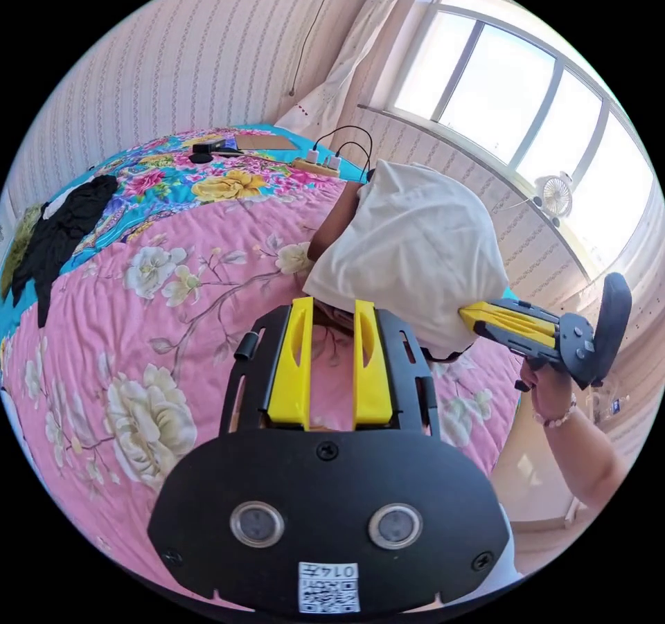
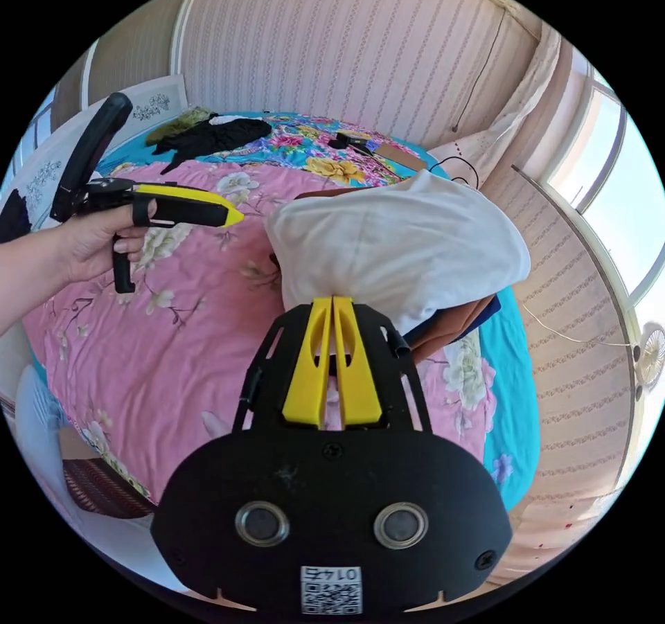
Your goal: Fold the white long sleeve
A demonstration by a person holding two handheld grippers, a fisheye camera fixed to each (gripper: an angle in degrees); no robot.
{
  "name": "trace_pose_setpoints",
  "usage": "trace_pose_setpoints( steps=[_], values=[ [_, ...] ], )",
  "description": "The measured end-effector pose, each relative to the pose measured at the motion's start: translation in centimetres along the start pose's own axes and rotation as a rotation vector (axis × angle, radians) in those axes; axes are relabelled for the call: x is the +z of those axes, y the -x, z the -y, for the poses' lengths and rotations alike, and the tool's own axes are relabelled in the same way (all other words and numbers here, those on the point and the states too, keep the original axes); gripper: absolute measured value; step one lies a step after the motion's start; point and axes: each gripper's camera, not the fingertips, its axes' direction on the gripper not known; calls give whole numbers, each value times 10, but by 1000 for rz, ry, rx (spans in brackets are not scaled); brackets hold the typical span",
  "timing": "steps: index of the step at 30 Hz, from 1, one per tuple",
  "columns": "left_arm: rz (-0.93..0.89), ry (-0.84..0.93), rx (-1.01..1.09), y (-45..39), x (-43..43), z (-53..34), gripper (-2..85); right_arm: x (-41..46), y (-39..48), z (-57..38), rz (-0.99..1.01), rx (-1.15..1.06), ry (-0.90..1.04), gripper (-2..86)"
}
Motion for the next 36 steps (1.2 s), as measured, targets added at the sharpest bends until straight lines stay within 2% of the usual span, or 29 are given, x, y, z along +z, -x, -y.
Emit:
trace_pose_setpoints(
  steps=[3,5,8,11,16,19,23,26,28,31,33,36],
  values=[
    [15,-26,62,-16,15,11,96,-19,-38,-42,134,102,-123,-6],
    [53,-51,159,-33,23,15,97,-36,-61,-77,146,177,-226,-6],
    [23,-57,189,-47,31,23,102,-54,-99,-135,138,293,-338,-5],
    [80,-11,143,-56,55,42,103,-45,-127,-170,192,346,-290,-2],
    [-56,104,7,-62,73,64,51,-20,-137,-191,293,295,-277,18],
    [11,61,128,-88,54,65,3,-5,-143,-192,335,292,-274,69],
    [-94,-137,388,-137,0,39,-8,8,-153,-190,400,283,-293,93],
    [-118,-196,625,-182,-14,8,-8,11,-165,-192,424,319,-330,110],
    [-98,-191,686,-199,-10,-7,-8,20,-176,-194,465,358,-339,109],
    [-48,-144,643,-201,-6,-20,-6,49,-190,-201,456,371,-193,34],
    [-73,-149,611,-190,-16,-28,-6,54,-204,-223,446,415,-217,20],
    [2,-211,583,-168,-34,-43,3,51,-224,-255,436,473,-268,13]
  ],
)
